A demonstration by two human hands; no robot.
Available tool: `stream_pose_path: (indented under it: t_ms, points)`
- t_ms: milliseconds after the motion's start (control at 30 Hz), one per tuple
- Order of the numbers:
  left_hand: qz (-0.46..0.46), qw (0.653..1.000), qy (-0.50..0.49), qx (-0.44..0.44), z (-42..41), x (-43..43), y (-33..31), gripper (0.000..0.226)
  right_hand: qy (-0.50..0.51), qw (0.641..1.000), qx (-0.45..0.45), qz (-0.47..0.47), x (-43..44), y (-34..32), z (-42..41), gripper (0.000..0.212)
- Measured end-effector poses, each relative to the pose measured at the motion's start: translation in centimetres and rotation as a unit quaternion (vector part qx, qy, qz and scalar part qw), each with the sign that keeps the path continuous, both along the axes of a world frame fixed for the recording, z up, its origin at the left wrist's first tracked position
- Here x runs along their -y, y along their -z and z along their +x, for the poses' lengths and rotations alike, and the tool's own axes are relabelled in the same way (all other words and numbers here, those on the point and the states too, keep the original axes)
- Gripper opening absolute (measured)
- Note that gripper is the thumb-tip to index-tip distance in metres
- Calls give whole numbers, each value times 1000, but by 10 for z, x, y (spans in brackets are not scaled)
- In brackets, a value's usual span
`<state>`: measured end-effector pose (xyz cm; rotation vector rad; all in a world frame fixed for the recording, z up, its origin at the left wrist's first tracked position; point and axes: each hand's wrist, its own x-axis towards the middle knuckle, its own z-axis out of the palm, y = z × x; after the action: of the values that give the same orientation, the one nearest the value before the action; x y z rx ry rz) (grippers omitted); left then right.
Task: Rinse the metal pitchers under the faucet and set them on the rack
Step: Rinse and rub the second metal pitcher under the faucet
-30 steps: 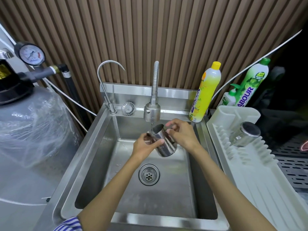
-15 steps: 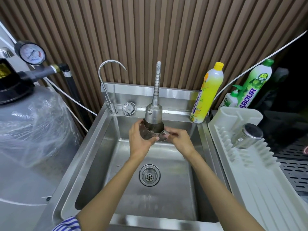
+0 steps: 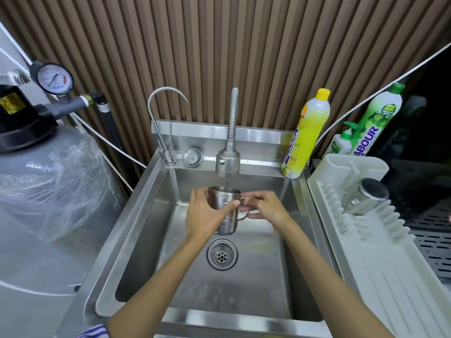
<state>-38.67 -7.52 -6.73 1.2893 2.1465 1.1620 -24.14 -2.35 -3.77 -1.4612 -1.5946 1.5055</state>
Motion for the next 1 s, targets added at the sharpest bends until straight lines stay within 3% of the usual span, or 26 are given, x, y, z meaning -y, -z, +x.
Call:
stream_pose_path:
  t_ms: [100, 200, 367, 433, 500, 633, 800, 933, 1000]
  points:
    - [-18, 996, 10, 87, 11, -1, 12, 72, -21, 987, 136, 79, -3, -17, 3, 26]
    - [-20, 984, 40, 172, 19, -6, 19, 63, -43, 952, 244, 180, 3, -30, 1, 26]
    - [3, 960, 78, 269, 21, -22, 17, 61, -11, 927, 255, 276, 18, -32, -1, 26]
    - [31, 955, 85, 284, 20, -27, 12, 57, -1, 932, 231, 279, 16, -29, 0, 29]
    - [56, 955, 70, 284, 18, -30, 8, 67, 10, 947, 179, 265, 13, -25, 0, 31]
    - [131, 969, 36, 208, 12, -28, -2, 83, 47, 987, -34, 153, 10, -13, -1, 31]
    - [207, 978, 23, 30, 5, -18, -8, 81, 40, 983, -178, 37, 8, 7, -14, 38]
    - [186, 979, 52, -67, -6, -11, -14, 80, 41, 957, -282, -58, 7, 22, -21, 40]
    - [171, 980, 62, -83, -9, -9, -15, 82, 34, 955, -287, -62, 8, 24, -18, 38]
